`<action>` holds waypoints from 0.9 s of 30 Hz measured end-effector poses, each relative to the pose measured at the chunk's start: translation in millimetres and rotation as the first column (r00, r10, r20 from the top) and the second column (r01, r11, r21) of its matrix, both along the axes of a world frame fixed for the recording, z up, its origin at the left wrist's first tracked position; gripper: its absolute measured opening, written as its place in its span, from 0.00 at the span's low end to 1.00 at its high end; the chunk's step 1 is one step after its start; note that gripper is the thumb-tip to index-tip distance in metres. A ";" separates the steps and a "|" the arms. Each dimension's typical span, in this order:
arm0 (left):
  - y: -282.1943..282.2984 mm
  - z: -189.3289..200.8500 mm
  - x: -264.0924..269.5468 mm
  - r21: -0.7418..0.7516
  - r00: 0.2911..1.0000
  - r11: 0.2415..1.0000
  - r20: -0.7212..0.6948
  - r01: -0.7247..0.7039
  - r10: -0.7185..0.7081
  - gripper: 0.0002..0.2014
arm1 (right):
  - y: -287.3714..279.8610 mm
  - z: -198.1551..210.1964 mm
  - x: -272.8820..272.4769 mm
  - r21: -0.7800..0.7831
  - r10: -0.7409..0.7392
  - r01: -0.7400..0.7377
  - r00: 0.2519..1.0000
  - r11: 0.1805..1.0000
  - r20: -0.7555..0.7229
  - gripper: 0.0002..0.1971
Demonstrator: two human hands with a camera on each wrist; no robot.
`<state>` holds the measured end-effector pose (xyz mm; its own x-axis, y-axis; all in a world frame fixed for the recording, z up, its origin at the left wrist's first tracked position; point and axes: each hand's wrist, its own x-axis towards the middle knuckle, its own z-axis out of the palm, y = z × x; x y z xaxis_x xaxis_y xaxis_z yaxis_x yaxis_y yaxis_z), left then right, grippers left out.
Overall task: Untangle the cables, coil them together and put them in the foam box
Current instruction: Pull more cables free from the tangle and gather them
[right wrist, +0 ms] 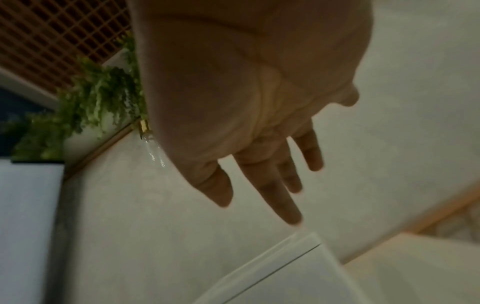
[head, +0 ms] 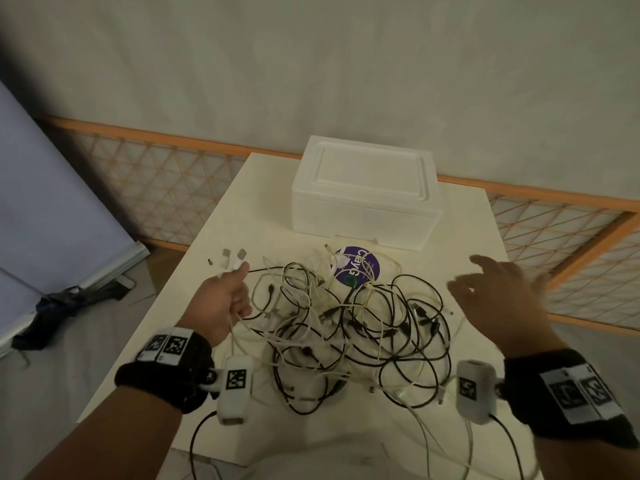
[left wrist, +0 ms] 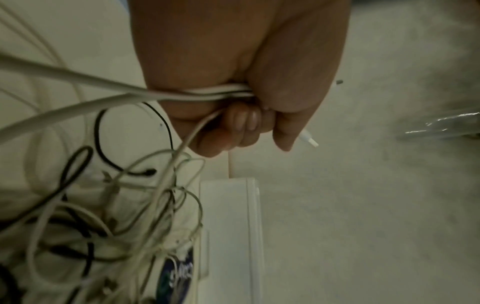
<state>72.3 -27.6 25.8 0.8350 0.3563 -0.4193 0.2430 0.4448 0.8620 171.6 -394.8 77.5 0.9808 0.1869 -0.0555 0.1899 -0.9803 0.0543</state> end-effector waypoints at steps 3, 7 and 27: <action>-30.0 23.1 0.6 -0.101 0.986 0.984 0.093 0.148 -0.139 0.28 | 64.3 5.9 -29.4 0.352 0.304 -0.338 0.941 0.873 0.148 0.38; -60.5 42.5 4.2 -0.133 0.923 0.945 0.291 0.299 -0.251 0.30 | 164.9 0.9 -64.6 0.733 0.637 -0.291 0.731 0.615 -0.244 0.38; 26.1 14.0 -47.1 -0.462 0.980 0.885 0.147 -0.051 0.133 0.32 | 257.0 -26.3 -100.0 0.734 0.706 -0.248 0.576 0.632 -0.412 0.32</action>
